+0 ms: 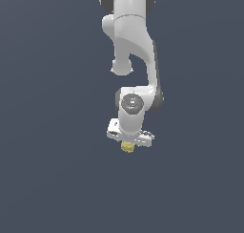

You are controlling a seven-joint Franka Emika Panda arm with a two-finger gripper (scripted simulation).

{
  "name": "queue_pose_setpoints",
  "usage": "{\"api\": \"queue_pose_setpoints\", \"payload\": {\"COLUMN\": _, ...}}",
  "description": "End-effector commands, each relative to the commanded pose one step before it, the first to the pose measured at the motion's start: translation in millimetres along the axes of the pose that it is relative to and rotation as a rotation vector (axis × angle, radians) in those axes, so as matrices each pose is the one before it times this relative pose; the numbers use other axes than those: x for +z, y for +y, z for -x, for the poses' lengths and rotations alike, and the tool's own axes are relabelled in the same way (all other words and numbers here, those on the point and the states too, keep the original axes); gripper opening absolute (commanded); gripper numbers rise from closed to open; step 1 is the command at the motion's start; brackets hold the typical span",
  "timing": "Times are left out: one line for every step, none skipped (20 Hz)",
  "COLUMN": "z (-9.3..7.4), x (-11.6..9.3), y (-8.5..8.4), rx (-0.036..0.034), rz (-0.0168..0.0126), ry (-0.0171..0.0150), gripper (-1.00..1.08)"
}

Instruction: Pick up the object and move it to a goal position.

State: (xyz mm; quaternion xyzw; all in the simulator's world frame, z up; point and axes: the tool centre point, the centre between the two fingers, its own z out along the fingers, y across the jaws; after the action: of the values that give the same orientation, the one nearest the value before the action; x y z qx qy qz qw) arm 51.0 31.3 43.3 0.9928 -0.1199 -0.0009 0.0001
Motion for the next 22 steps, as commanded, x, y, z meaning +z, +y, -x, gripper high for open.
{"api": "queue_pose_setpoints", "payload": {"z": -1.07, "x": 3.82, "y": -0.43, "rx": 0.00022, "rz": -0.00049, "ry": 0.00168, "gripper": 1.00}}
{"api": "queue_pose_setpoints", "payload": {"z": -0.39, "x": -0.04, "y": -0.11, "rx": 0.00000, "rz": 0.00000, "ry": 0.00000, "gripper": 1.00}}
{"api": "queue_pose_setpoints", "payload": {"z": -0.16, "x": -0.15, "y": -0.04, "rx": 0.00000, "rz": 0.00000, "ry": 0.00000, "gripper": 1.00}}
{"api": "queue_pose_setpoints", "payload": {"z": 0.00, "x": 0.00, "y": 0.00, "rx": 0.00000, "rz": 0.00000, "ry": 0.00000, "gripper": -1.00}}
{"api": "queue_pose_setpoints", "payload": {"z": 0.00, "x": 0.00, "y": 0.00, "rx": 0.00000, "rz": 0.00000, "ry": 0.00000, "gripper": -1.00}}
{"api": "queue_pose_setpoints", "payload": {"z": 0.00, "x": 0.00, "y": 0.00, "rx": 0.00000, "rz": 0.00000, "ry": 0.00000, "gripper": -1.00}}
{"api": "queue_pose_setpoints", "payload": {"z": 0.00, "x": 0.00, "y": 0.00, "rx": 0.00000, "rz": 0.00000, "ry": 0.00000, "gripper": -1.00}}
{"api": "queue_pose_setpoints", "payload": {"z": 0.00, "x": 0.00, "y": 0.00, "rx": 0.00000, "rz": 0.00000, "ry": 0.00000, "gripper": -1.00}}
{"api": "queue_pose_setpoints", "payload": {"z": 0.00, "x": 0.00, "y": 0.00, "rx": 0.00000, "rz": 0.00000, "ry": 0.00000, "gripper": -1.00}}
{"api": "queue_pose_setpoints", "payload": {"z": 0.00, "x": 0.00, "y": 0.00, "rx": 0.00000, "rz": 0.00000, "ry": 0.00000, "gripper": -1.00}}
{"api": "queue_pose_setpoints", "payload": {"z": 0.00, "x": 0.00, "y": 0.00, "rx": 0.00000, "rz": 0.00000, "ry": 0.00000, "gripper": -1.00}}
{"api": "queue_pose_setpoints", "payload": {"z": 0.00, "x": 0.00, "y": 0.00, "rx": 0.00000, "rz": 0.00000, "ry": 0.00000, "gripper": -1.00}}
{"api": "queue_pose_setpoints", "payload": {"z": 0.00, "x": 0.00, "y": 0.00, "rx": 0.00000, "rz": 0.00000, "ry": 0.00000, "gripper": -1.00}}
{"api": "queue_pose_setpoints", "payload": {"z": -0.03, "x": 0.00, "y": 0.49, "rx": 0.00063, "rz": 0.00024, "ry": -0.00016, "gripper": -1.00}}
{"api": "queue_pose_setpoints", "payload": {"z": 0.14, "x": -0.09, "y": -0.02, "rx": 0.00000, "rz": 0.00000, "ry": 0.00000, "gripper": -1.00}}
{"api": "queue_pose_setpoints", "payload": {"z": 0.42, "x": -0.28, "y": -0.07, "rx": 0.00000, "rz": 0.00000, "ry": 0.00000, "gripper": -1.00}}
{"api": "queue_pose_setpoints", "payload": {"z": 0.70, "x": -0.46, "y": -0.12, "rx": 0.00000, "rz": 0.00000, "ry": 0.00000, "gripper": -1.00}}
{"api": "queue_pose_setpoints", "payload": {"z": 0.98, "x": -0.65, "y": -0.17, "rx": 0.00000, "rz": 0.00000, "ry": 0.00000, "gripper": -1.00}}
{"api": "queue_pose_setpoints", "payload": {"z": 1.27, "x": -0.83, "y": -0.22, "rx": 0.00000, "rz": 0.00000, "ry": 0.00000, "gripper": -1.00}}
{"api": "queue_pose_setpoints", "payload": {"z": 1.56, "x": -1.02, "y": -0.27, "rx": 0.00000, "rz": 0.00000, "ry": 0.00000, "gripper": -1.00}}
{"api": "queue_pose_setpoints", "payload": {"z": 1.85, "x": -1.22, "y": -0.33, "rx": 0.00000, "rz": 0.00000, "ry": 0.00000, "gripper": -1.00}}
{"api": "queue_pose_setpoints", "payload": {"z": 2.15, "x": -1.42, "y": -0.38, "rx": 0.00000, "rz": 0.00000, "ry": 0.00000, "gripper": -1.00}}
